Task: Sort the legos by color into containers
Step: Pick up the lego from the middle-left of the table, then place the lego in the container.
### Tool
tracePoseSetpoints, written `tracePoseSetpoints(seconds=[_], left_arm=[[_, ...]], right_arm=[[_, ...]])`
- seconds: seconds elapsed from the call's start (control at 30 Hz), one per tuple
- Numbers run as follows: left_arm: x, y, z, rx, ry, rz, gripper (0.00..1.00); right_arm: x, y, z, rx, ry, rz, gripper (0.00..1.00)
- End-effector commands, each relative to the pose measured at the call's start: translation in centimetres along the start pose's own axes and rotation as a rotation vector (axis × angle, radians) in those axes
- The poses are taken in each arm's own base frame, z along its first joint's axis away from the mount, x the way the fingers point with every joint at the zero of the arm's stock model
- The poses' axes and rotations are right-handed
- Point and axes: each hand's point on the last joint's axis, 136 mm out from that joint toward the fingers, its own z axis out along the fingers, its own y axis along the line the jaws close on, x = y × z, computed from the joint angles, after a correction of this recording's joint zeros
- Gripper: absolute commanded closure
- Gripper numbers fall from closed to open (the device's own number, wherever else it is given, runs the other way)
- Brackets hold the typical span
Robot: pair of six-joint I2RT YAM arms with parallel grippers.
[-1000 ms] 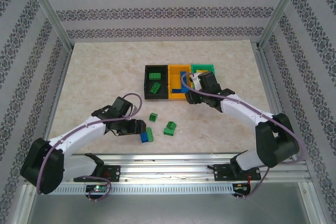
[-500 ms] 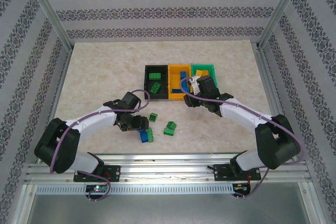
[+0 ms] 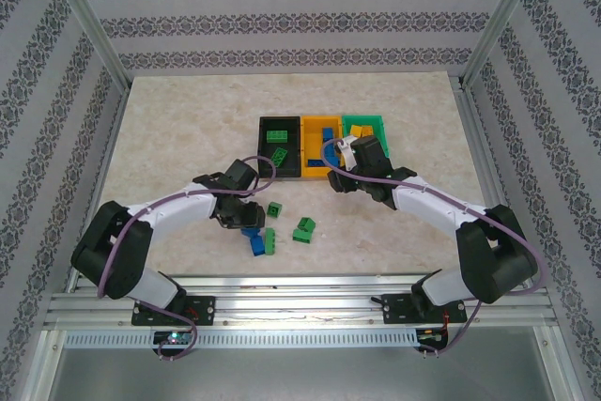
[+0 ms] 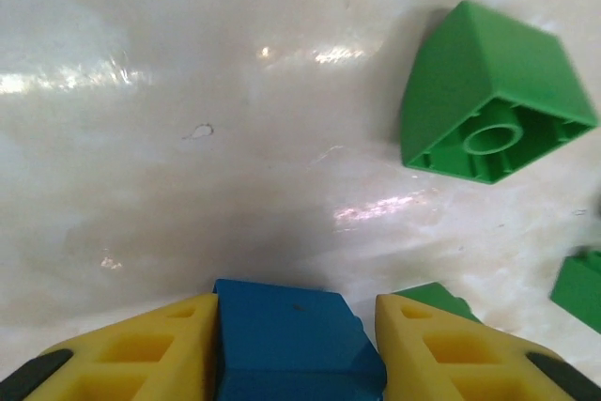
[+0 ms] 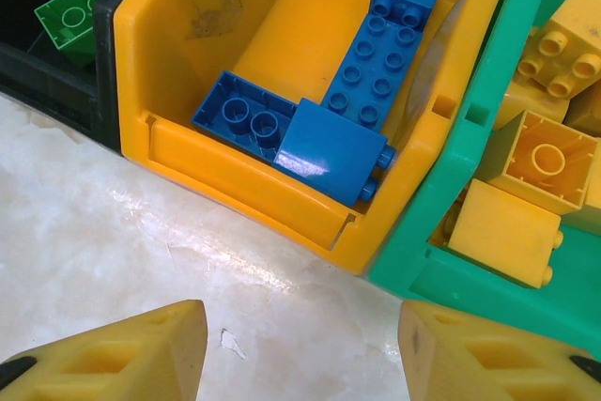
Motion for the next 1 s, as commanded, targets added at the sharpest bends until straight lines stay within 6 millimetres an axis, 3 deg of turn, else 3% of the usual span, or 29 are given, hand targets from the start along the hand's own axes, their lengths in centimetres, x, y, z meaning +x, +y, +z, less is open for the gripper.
tracePoseSetpoints(seconds=[0.0, 0.23, 0.4, 0.57, 0.73, 0.8, 0.87, 0.97], left_arm=[[-2.3, -1.4, -3.0, 0.009, -0.104, 0.064, 0.58], [-8.7, -5.9, -7.9, 0.080, -0.283, 0.153, 0.59], [-14.3, -10.2, -9.0, 0.146, -0.350, 0.214, 0.58], [-19.0, -14.1, -7.9, 0.222, -0.357, 0.252, 0.58], [-21.9, -16.3, -5.0, 0.244, -0.314, 0.276, 0.57], [-22.7, -16.9, -4.2, 0.241, -0.310, 0.290, 0.52], [-23.2, -16.9, -3.4, 0.208, -0.303, 0.299, 0.39], [-23.1, -16.7, -3.4, 0.167, -0.300, 0.316, 0.33]], right_arm=[[-0.5, 0.0, -0.4, 0.013, -0.033, 0.015, 0.44], [-0.8, -0.9, -1.1, 0.061, -0.056, 0.037, 0.44], [-0.8, -3.3, -2.6, 0.125, -0.114, 0.125, 0.44], [-0.7, -5.0, -3.8, 0.131, -0.192, 0.214, 0.43], [-0.7, -5.0, -3.9, 0.125, -0.200, 0.222, 0.44], [-0.7, -4.9, -3.8, 0.120, -0.200, 0.223, 0.44], [-0.7, -4.8, -3.8, 0.116, -0.198, 0.223, 0.44], [-0.7, -4.8, -3.8, 0.113, -0.202, 0.224, 0.44]])
